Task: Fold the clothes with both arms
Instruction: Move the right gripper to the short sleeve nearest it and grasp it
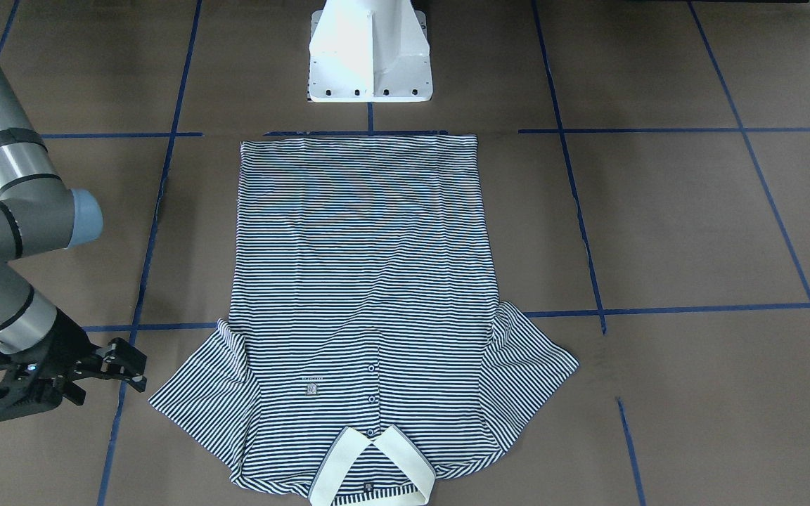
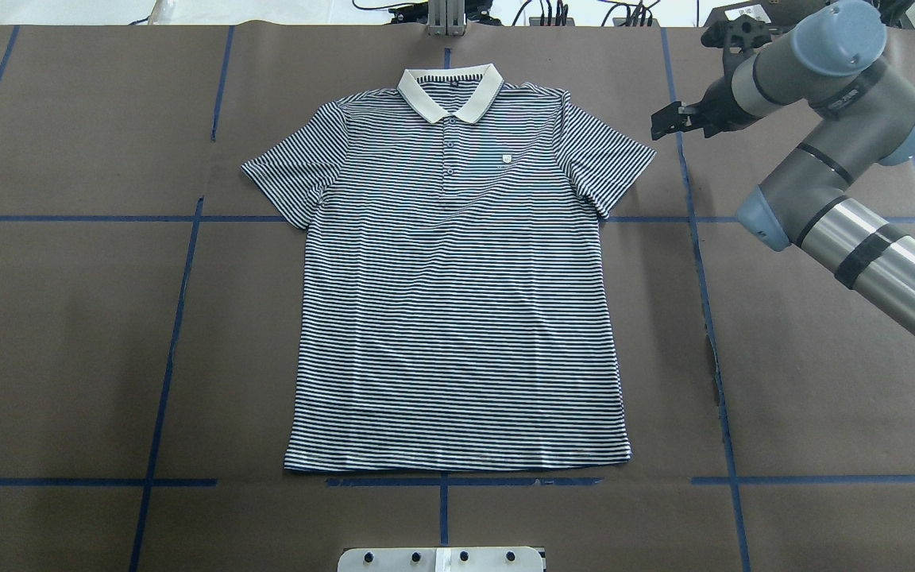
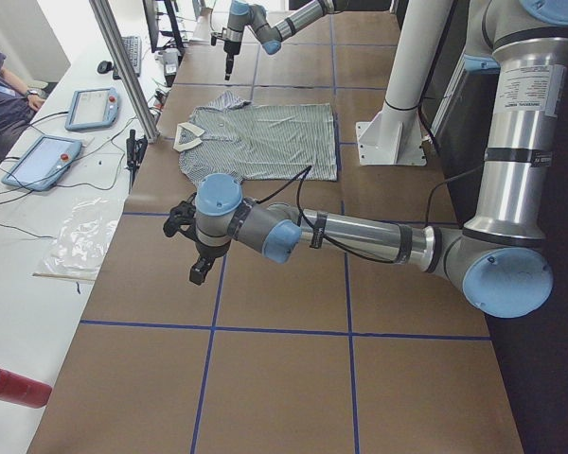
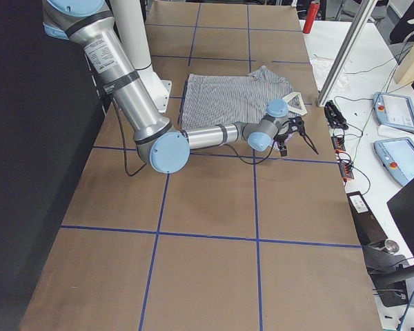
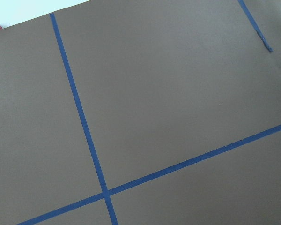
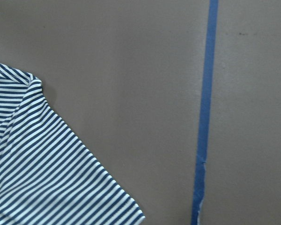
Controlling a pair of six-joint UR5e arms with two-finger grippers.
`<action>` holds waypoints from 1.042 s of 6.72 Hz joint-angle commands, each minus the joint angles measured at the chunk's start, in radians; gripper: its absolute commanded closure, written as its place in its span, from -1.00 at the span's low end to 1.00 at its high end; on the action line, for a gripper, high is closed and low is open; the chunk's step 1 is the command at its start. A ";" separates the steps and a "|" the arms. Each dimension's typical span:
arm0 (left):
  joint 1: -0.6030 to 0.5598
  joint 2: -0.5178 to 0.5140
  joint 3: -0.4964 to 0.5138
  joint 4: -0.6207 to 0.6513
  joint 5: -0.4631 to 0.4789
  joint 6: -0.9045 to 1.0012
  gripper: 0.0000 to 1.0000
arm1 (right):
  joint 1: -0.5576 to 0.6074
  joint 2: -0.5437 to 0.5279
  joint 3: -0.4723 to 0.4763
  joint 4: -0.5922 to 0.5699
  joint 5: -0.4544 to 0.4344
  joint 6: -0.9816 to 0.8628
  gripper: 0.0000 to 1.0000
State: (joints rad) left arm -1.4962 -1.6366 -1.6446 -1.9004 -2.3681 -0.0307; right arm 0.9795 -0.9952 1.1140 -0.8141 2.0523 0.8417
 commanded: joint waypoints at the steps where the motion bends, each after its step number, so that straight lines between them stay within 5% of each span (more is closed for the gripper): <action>1: 0.001 0.000 -0.001 -0.002 0.000 0.008 -1.00 | -0.042 0.068 -0.075 -0.010 -0.069 0.010 -0.98; 6: 0.001 0.000 -0.006 -0.002 -0.002 0.011 -1.00 | -0.064 0.070 -0.102 -0.054 -0.083 -0.085 -0.85; 7: 0.001 0.000 -0.007 -0.002 -0.002 0.011 -1.00 | -0.064 0.072 -0.102 -0.068 -0.083 -0.085 -0.63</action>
State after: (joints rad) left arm -1.4957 -1.6368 -1.6514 -1.9021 -2.3700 -0.0200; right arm 0.9164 -0.9251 1.0127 -0.8588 1.9695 0.7746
